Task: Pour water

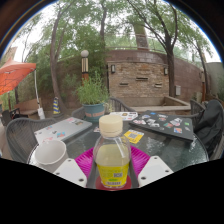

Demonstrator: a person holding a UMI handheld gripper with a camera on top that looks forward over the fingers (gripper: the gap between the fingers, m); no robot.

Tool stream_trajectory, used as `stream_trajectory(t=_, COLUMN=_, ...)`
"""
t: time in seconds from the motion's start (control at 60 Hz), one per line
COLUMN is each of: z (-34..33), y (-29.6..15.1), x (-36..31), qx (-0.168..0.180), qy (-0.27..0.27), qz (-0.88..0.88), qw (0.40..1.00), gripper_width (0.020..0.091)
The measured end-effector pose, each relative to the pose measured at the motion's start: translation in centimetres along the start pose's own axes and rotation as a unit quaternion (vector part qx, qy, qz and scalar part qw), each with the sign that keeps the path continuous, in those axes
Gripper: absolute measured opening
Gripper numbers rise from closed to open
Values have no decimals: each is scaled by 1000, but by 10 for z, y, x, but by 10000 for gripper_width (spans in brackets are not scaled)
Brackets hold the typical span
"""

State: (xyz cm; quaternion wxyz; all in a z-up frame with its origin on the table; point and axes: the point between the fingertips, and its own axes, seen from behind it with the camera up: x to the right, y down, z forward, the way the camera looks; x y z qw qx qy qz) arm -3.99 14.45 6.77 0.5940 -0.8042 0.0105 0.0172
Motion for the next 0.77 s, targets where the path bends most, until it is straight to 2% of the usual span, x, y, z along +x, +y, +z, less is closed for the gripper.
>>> stream_trajectory(t=0.033, z=-2, y=6, x=-2, qx=-20, qy=-5, qz=6, qw=1000, gripper_width=566)
stream_trajectory(t=0.1, z=-7, y=18, x=0, qx=-57, qy=-4, qz=22, qw=998, gripper_width=762)
stream_trajectory(t=0.15, z=-16, y=17, x=-2, qx=-66, qy=-6, qz=24, qw=998, gripper_width=822)
stream_trajectory(t=0.317, z=-56, y=12, x=-9, qx=-87, qy=4, qz=13, qw=996, gripper_width=817)
stream_trajectory(t=0.433, z=-102, y=-9, x=-30, qx=-79, qy=15, qz=13, qw=997, gripper_width=817)
stream_trajectory(t=0.617, z=-186, y=-53, x=-72, qx=-69, qy=68, qz=-23, qw=995, gripper_width=818)
stream_trajectory(t=0.7, z=-227, y=-65, x=-98, qx=-78, qy=85, qz=-18, qw=993, gripper_width=809)
stream_trajectory(t=0.767, z=-255, y=-84, x=-123, qx=-64, qy=85, qz=-25, qw=994, gripper_width=805)
